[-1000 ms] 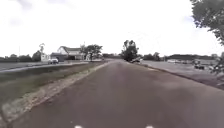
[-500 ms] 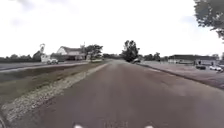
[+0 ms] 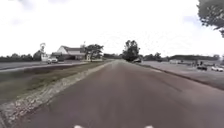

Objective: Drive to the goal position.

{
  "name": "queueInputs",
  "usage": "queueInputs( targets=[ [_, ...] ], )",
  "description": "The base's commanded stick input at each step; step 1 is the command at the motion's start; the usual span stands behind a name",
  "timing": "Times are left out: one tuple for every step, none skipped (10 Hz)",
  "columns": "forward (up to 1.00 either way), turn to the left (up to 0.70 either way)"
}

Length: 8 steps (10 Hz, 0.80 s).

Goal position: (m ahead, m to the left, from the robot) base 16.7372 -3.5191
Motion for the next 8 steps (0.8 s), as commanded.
queueInputs(
  targets=[
    [0.7, -0.35],
    [0.7, -0.29],
    [0.7, -0.14],
    [0.7, 0.0],
    [0.7, 0.0],
    [0.7, 0.0],
    [0.7, 0.0],
    [0.7, 0.0]
  ],
)
